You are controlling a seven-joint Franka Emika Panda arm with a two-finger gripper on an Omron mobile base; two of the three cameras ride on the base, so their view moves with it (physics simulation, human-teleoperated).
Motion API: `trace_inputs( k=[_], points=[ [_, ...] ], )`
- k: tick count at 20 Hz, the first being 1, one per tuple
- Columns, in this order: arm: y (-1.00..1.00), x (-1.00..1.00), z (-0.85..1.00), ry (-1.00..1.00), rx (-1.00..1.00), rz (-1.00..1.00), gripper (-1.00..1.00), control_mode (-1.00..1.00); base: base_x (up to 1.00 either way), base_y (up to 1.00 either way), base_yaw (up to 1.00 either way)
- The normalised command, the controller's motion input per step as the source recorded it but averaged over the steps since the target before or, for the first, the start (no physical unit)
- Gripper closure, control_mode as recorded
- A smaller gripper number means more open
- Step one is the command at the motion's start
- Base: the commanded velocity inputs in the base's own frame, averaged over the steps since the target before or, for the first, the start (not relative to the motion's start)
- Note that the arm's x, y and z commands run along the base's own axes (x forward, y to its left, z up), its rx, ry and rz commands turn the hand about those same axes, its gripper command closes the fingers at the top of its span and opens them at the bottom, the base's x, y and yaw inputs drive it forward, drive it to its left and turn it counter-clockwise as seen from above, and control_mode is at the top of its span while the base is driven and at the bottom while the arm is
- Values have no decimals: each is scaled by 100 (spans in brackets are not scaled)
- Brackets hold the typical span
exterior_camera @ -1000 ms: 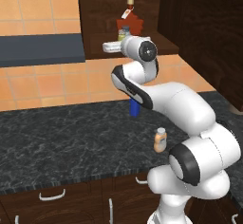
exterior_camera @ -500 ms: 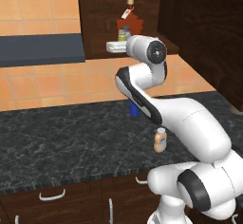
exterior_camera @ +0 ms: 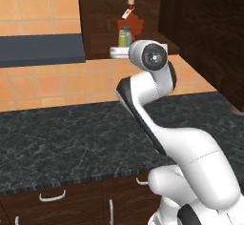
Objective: Put the shaker and condiment bottle from the counter next to their counterparts in the cabinet.
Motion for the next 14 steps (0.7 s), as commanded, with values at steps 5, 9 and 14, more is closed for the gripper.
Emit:
trace_inputs(
  k=[5,9,14],
  points=[
    [0,-97,-10,1,0,-28,-100,-100,0,0,0],
    [0,-67,-39,6,0,-32,-100,-100,0,0,0],
    [0,-18,-69,9,0,-21,-100,-100,0,0,0]
  ],
)
